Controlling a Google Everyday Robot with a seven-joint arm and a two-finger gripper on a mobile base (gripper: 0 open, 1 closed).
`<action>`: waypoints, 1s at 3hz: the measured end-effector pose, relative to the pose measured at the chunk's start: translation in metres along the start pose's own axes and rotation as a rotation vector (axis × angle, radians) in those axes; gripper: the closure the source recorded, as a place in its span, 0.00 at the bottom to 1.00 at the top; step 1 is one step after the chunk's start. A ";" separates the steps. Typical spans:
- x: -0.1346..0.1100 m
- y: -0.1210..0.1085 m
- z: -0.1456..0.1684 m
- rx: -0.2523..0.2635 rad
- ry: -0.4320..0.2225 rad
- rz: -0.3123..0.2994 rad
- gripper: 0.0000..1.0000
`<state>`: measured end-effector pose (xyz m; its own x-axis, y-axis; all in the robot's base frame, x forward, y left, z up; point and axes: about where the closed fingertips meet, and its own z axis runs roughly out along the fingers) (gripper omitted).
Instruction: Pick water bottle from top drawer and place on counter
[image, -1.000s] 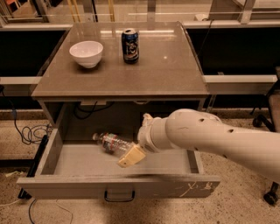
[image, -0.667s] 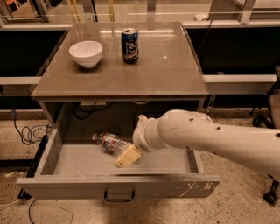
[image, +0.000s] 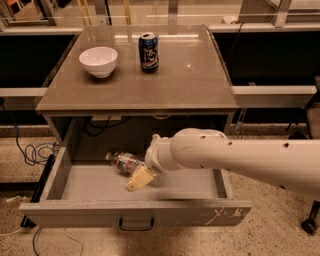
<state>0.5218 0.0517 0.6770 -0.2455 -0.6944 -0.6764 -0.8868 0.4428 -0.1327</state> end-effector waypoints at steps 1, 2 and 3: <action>0.002 -0.003 0.019 0.000 -0.008 0.015 0.00; 0.007 -0.004 0.041 -0.004 -0.018 0.023 0.00; 0.017 -0.009 0.061 -0.007 -0.013 0.035 0.00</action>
Offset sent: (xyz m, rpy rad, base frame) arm 0.0296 0.0255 -0.0616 0.0419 0.0165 -0.0178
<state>0.5492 0.0704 0.6221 -0.2714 -0.6707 -0.6903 -0.8806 0.4625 -0.1033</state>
